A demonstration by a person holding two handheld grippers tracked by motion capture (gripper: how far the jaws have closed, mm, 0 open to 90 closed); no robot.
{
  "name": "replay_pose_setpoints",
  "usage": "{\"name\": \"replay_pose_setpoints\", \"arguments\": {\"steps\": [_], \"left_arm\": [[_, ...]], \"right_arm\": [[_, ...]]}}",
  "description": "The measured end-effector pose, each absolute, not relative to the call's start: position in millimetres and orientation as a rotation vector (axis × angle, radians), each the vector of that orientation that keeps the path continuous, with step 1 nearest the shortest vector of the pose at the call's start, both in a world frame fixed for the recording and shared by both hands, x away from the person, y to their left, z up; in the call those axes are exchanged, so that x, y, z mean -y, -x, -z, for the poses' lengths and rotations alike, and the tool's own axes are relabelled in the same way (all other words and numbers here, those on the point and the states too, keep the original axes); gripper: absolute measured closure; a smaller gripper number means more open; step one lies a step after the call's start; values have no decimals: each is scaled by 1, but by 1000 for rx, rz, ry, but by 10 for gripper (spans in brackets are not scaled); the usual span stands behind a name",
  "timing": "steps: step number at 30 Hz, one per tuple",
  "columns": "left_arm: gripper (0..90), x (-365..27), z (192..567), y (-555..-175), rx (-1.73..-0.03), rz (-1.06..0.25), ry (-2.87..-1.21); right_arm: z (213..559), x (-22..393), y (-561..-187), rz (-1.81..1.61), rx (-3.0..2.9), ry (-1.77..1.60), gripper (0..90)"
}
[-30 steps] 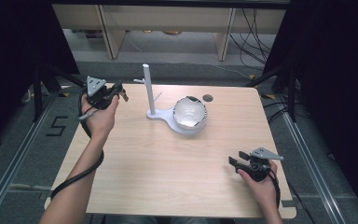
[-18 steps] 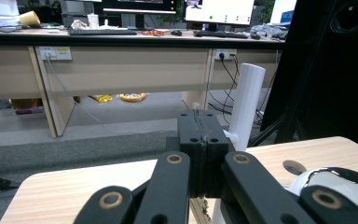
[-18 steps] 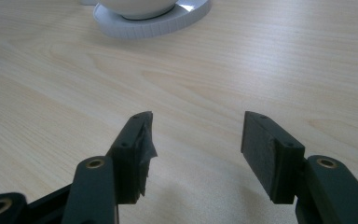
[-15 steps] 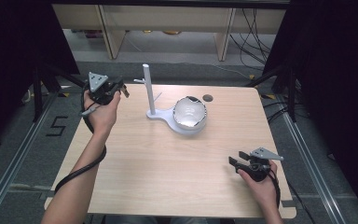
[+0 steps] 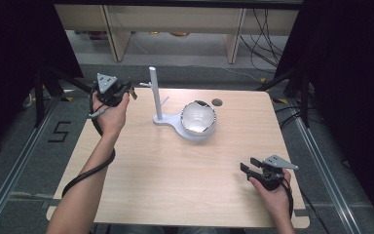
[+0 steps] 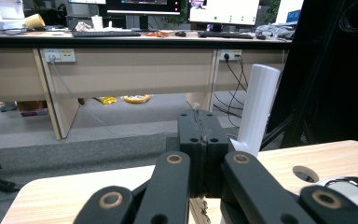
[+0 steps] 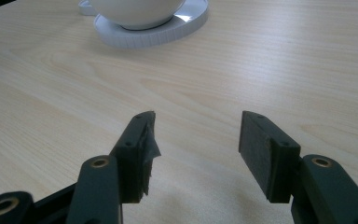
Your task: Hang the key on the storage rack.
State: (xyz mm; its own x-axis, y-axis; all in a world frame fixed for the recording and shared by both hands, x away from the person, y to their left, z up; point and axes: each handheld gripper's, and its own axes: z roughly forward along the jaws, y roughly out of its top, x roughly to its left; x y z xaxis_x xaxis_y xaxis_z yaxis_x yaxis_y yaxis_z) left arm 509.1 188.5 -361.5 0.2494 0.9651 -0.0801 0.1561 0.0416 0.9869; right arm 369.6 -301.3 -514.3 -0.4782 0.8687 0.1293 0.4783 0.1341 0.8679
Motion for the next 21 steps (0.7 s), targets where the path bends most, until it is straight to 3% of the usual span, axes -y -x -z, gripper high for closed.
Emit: {"name": "replay_pose_setpoints", "arguments": {"steps": [21], "left_arm": [[893,-173,368,-524,-1138,-889,-1376]], "right_arm": [[513,301,-369,-1297,-2031,-1319,462]]}}
